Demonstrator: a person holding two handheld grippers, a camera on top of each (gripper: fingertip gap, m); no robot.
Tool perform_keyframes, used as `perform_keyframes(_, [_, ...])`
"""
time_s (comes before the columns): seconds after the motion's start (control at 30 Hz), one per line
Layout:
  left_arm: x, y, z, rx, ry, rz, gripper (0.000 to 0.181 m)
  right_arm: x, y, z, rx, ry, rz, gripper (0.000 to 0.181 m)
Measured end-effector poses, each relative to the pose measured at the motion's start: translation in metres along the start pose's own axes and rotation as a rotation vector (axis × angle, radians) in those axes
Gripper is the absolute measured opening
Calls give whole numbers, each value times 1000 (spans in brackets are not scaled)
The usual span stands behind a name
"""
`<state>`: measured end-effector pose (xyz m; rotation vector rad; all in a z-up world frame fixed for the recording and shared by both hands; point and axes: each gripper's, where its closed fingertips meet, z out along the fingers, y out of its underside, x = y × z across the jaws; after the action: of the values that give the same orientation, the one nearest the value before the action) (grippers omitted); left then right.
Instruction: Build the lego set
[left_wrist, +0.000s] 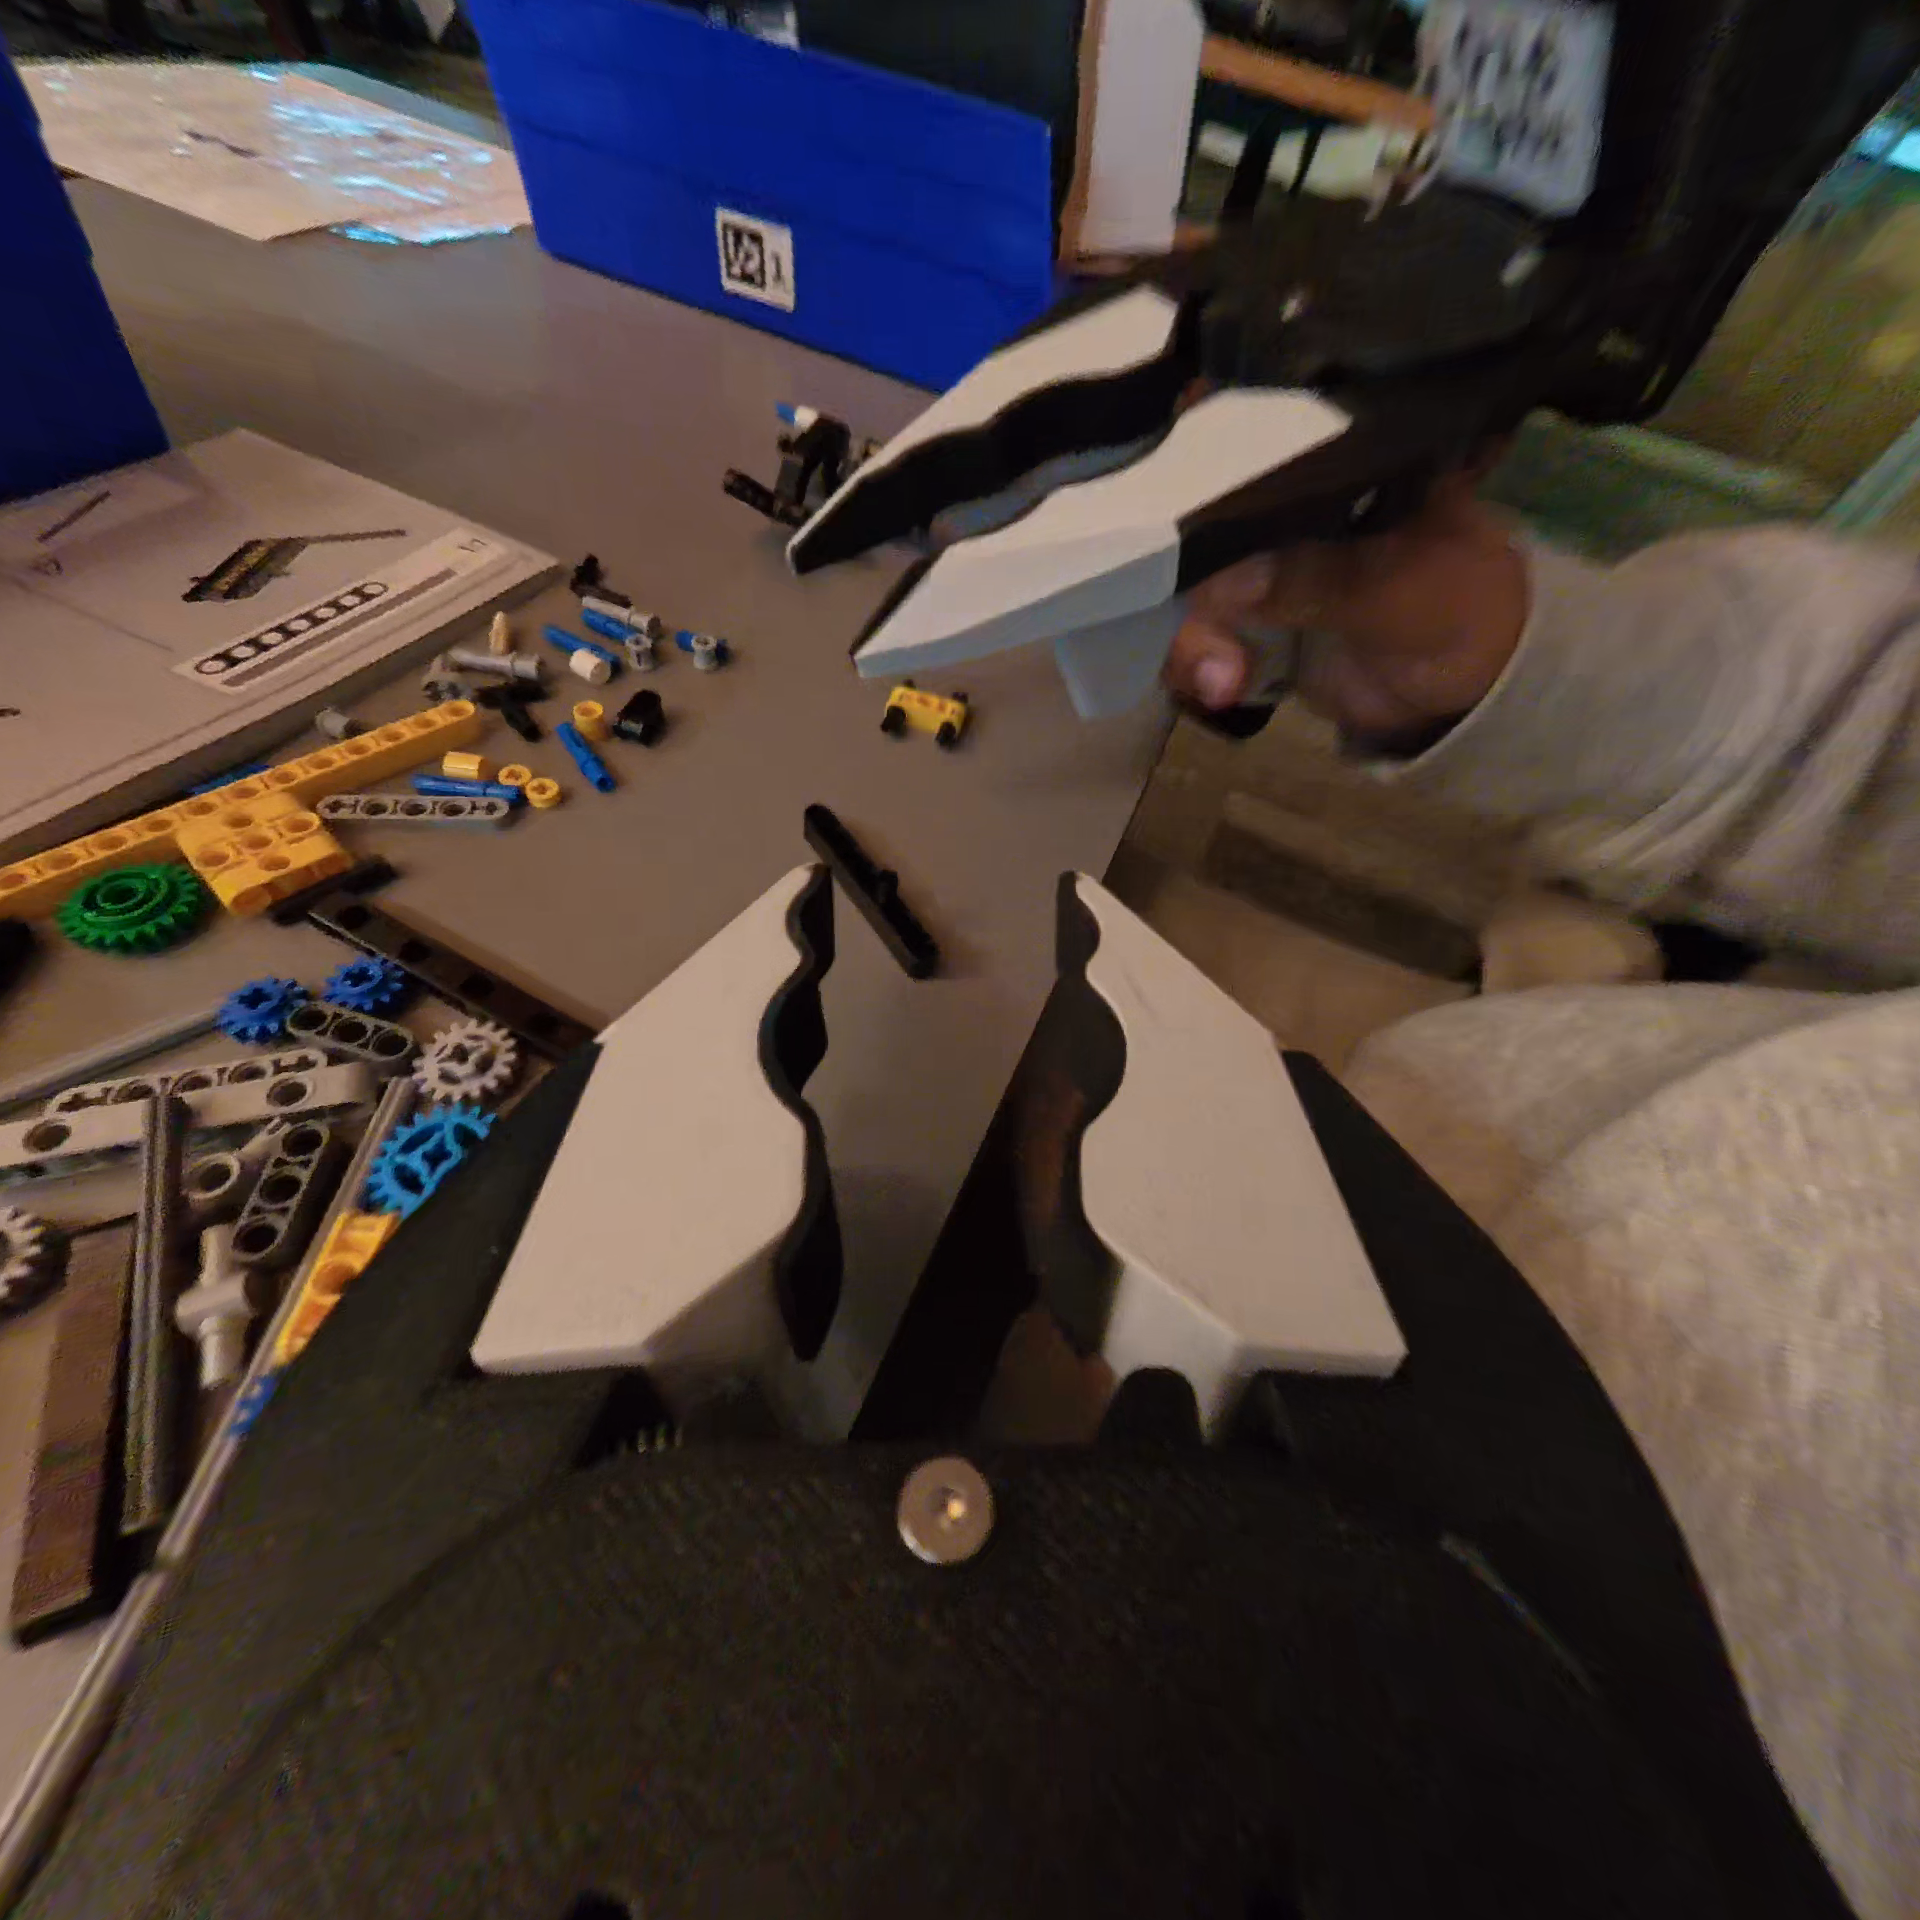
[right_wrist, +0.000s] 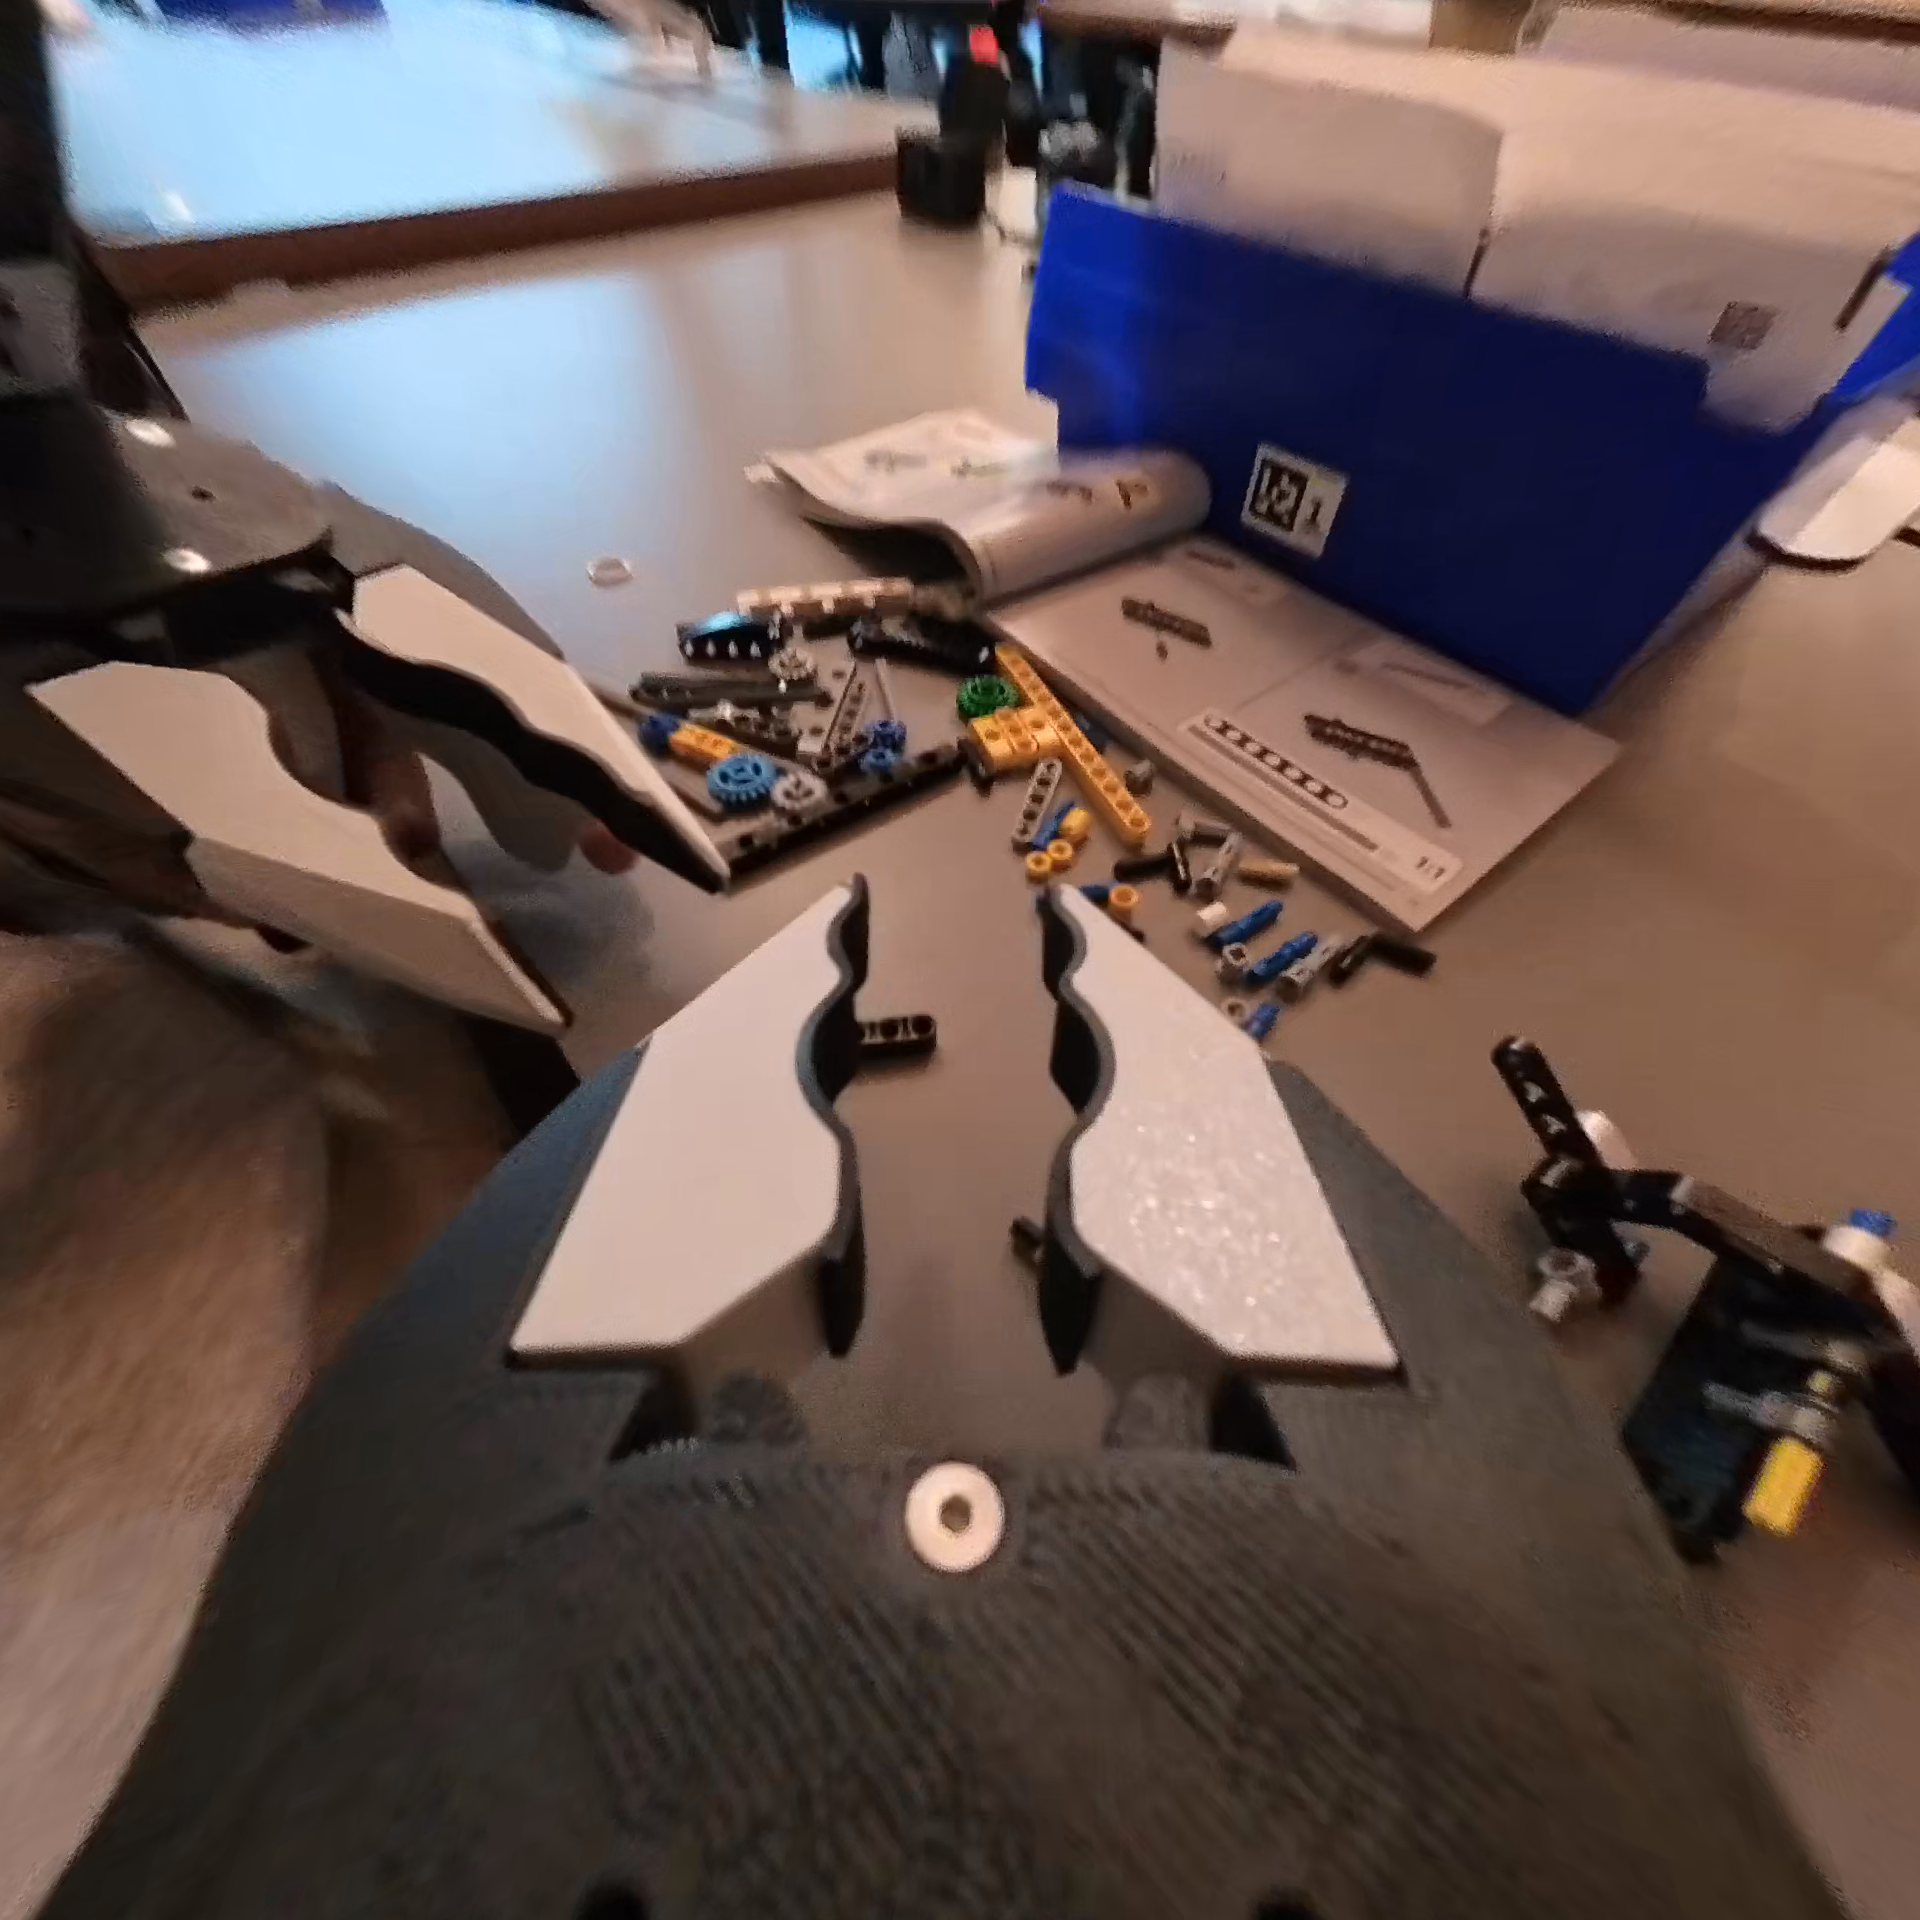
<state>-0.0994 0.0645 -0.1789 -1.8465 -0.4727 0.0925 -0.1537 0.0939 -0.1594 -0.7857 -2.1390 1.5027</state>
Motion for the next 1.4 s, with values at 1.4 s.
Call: perform_keyframes(1.4, [-127, -29, -86, 328, -251, -513, 0, 39, 29, -36, -38, 488, 225, 26])
